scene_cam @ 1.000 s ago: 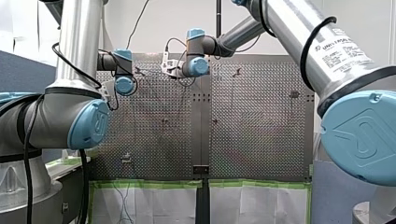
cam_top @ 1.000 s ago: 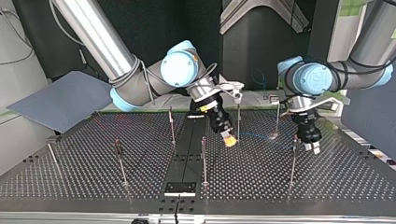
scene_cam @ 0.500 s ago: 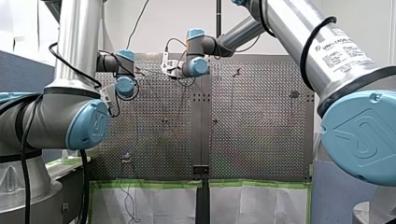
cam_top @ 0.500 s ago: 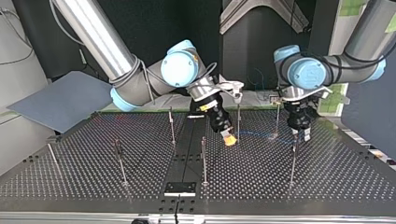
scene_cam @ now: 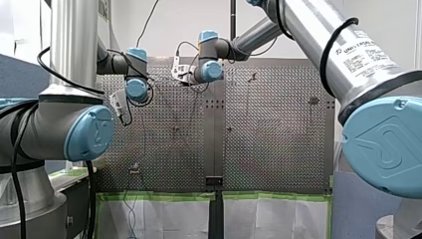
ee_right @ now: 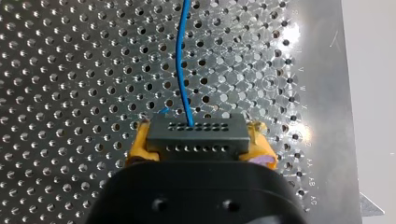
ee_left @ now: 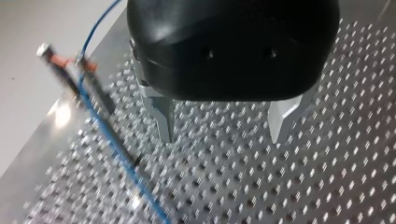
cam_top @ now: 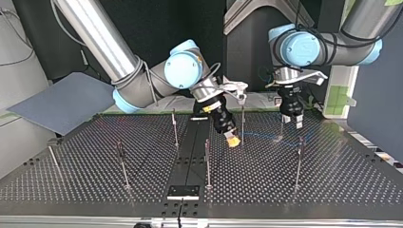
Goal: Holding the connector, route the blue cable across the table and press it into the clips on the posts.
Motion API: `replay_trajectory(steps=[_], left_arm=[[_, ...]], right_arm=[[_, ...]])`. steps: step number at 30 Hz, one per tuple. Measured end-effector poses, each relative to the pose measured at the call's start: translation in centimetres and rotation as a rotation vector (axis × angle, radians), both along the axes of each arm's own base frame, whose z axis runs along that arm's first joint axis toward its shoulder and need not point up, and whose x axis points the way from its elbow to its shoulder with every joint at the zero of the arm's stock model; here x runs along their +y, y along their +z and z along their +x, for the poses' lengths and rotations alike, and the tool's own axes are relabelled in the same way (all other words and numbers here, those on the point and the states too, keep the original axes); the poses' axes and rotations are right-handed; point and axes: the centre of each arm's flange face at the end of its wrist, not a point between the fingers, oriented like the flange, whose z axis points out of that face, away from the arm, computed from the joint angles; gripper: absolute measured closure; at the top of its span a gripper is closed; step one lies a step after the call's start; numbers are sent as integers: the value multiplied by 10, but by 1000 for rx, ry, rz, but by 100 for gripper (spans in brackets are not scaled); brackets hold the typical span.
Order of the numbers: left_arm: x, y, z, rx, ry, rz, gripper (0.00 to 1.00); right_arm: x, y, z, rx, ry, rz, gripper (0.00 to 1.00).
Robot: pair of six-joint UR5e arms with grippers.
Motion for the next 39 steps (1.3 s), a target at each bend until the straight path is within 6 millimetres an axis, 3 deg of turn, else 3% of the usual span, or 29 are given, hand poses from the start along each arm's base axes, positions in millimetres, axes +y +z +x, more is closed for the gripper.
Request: replay_trajectory(steps=[11, 20, 28, 39], left_arm=[[-10, 32, -30, -54, -21, -5, 0], [-22, 60, -44, -117, -75, 42, 0], [-34, 73, -41, -165, -134, 93, 0], [-36, 99, -14, -196, -134, 115, 0]], right_arm=[[0, -1, 0, 1, -2, 2, 100], [-9, -2, -6, 7, -24, 9, 100], [-10, -3, -7, 8, -27, 10, 100], [-10, -4, -7, 9, -28, 11, 100]])
